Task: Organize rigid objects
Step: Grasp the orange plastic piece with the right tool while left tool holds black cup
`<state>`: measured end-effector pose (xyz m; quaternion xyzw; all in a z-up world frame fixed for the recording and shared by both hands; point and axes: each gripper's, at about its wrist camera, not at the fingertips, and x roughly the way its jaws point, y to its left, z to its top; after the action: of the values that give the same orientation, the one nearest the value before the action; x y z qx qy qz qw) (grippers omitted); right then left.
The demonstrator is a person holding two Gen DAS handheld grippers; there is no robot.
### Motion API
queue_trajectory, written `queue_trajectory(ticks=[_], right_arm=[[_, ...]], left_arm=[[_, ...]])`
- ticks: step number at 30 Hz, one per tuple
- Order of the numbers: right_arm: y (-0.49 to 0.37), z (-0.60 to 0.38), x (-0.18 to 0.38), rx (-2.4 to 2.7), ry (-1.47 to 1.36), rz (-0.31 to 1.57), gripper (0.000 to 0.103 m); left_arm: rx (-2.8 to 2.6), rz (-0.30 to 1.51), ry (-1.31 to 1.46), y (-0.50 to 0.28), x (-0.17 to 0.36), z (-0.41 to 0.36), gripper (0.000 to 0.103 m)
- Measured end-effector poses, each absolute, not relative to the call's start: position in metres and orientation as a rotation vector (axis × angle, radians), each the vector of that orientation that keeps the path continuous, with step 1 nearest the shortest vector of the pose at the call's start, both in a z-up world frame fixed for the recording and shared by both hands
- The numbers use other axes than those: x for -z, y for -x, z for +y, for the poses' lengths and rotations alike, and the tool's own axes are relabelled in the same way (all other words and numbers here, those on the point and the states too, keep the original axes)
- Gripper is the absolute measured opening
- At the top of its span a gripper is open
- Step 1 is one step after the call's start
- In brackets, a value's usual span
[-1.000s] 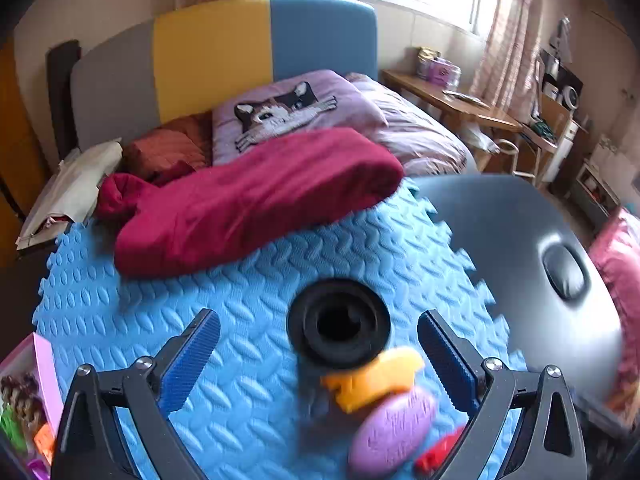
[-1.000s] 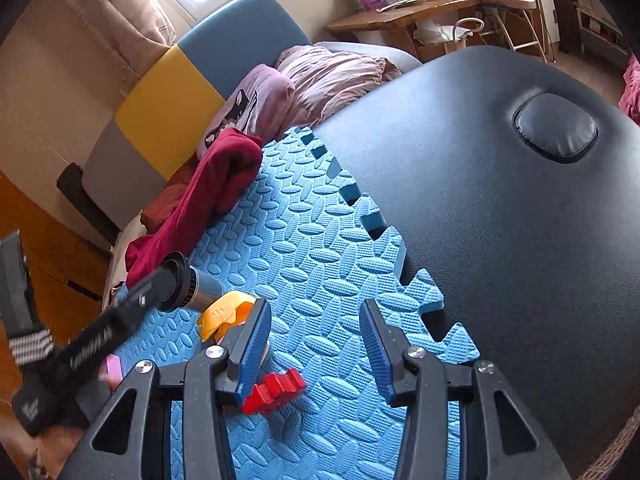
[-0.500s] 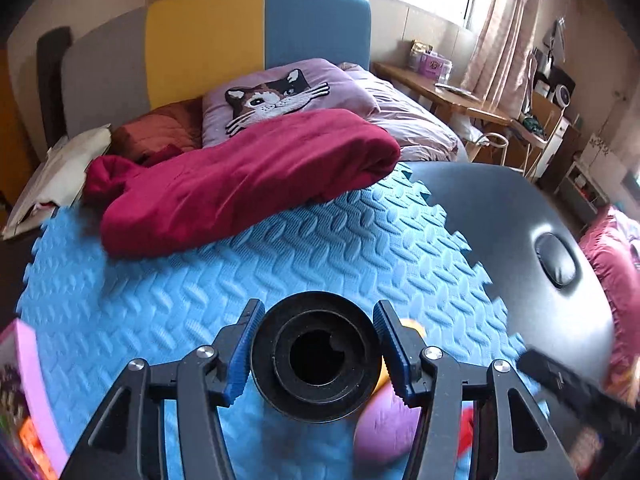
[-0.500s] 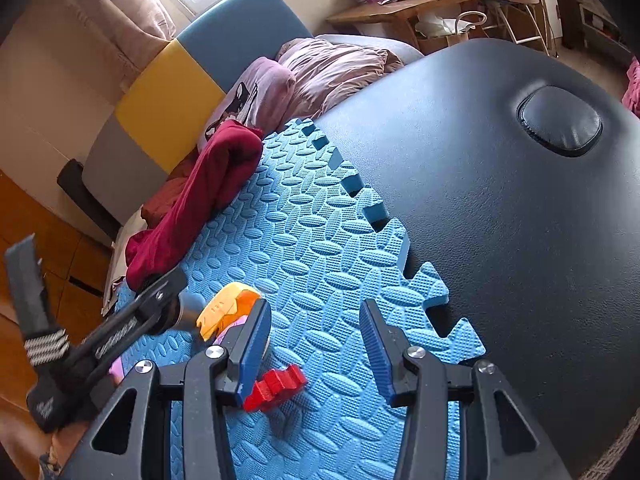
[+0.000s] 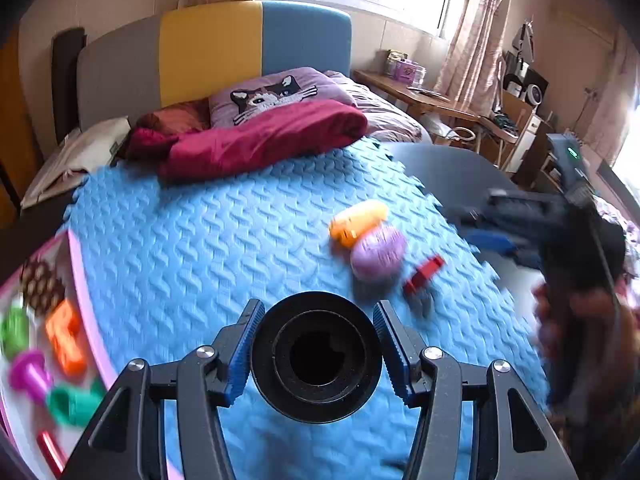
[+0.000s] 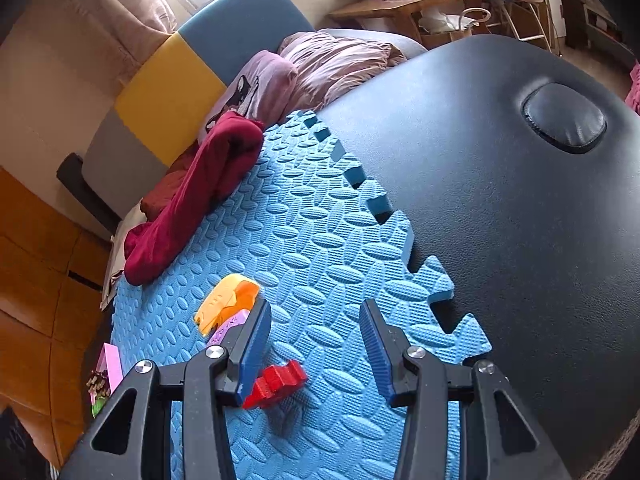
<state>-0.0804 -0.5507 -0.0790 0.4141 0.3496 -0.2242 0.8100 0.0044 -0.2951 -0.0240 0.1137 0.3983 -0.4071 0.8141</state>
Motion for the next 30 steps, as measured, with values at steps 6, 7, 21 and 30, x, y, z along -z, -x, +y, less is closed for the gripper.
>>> queue_trajectory(ticks=[6,7,21,30], right_arm=[[0.064,-0.529,0.070,0.367,-0.800,0.761,0.060],[0.061,-0.523,0.067,0.355,-0.764,0.766,0.066],[-0.005,-0.479,0.059,0.259,-0.337,0.914,0.072],[-0.050,-0.471,0.075,0.220,-0.112,1.065,0.074]], left_arm=[[0.894,0.833,-0.220,0.022,0.024,-0.258,0.057],[0.895,0.834,-0.212,0.024,0.023,-0.253,0.057],[0.952,0.838,-0.146,0.035,0.017,-0.223,0.057],[0.967,0.856,-0.104,0.034,0.011,-0.213,0.057]])
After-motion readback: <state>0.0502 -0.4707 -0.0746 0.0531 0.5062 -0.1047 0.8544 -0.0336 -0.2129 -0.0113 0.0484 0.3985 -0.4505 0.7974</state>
